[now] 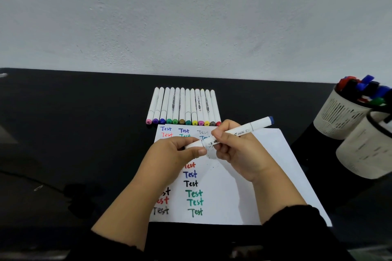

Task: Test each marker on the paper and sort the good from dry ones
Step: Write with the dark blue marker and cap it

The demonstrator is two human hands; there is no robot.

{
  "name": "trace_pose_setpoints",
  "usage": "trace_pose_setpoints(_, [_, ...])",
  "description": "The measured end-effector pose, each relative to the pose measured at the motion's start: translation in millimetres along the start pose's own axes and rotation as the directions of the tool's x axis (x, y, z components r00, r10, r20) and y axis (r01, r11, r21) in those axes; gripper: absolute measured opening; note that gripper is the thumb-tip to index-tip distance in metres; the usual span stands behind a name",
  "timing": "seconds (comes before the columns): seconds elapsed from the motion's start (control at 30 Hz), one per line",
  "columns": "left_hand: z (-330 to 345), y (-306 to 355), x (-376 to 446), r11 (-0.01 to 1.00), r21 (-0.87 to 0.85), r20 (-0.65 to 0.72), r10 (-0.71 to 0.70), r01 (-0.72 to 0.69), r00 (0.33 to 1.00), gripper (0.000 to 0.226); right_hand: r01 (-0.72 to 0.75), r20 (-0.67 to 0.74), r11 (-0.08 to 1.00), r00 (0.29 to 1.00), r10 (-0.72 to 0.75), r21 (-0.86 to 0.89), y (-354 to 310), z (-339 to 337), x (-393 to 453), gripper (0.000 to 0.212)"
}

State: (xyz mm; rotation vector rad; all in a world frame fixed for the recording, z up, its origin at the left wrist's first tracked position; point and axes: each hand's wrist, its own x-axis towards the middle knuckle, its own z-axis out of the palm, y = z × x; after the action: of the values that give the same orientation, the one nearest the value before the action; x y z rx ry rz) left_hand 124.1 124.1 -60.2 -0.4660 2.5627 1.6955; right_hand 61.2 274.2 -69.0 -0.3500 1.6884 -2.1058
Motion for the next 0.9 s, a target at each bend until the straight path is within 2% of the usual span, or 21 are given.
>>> trace_pose_setpoints(0.17, [-1.9,-2.4,-0.5,0.999,-0.034,0.100,-0.008,0.012,0.995,0.013,-0.029,0.006,0.998,1.000,0.028,0.048,1.3,-4.5,0.9,0.023])
trace_pose_setpoints(0.4, [10.2,-8.6,1.5,0.997,-0.078,0.021,0.004,-0.003,1.000,0.023,-0.029,-0.088,0.990,0.995,0.041,0.136,13.5,1.7,7.4,0.043])
trace_pose_setpoints(0.63, [17.5,-9.4,1.4,0.999,-0.002,-0.079,0.040,-0.041,0.996,0.031,-0.040,-0.080,0.989,0.995,0.051,0.142,14.9,4.7,9.1,0.041])
trace_pose_setpoints(0.77, [18.1,-8.1,1.9,0.998,0.041,-0.079,0.057,-0.054,0.995,0.033,-0.055,-0.077,0.988,0.995,0.067,0.143,12.9,6.1,8.6,0.040])
trace_pose_setpoints(0.9, [14.9,-8.3,3.5,1.000,0.009,-0.044,-0.007,0.007,0.999,0.032,-0.109,-0.095,0.989,0.988,0.119,0.100,11.8,7.2,7.3,0.031])
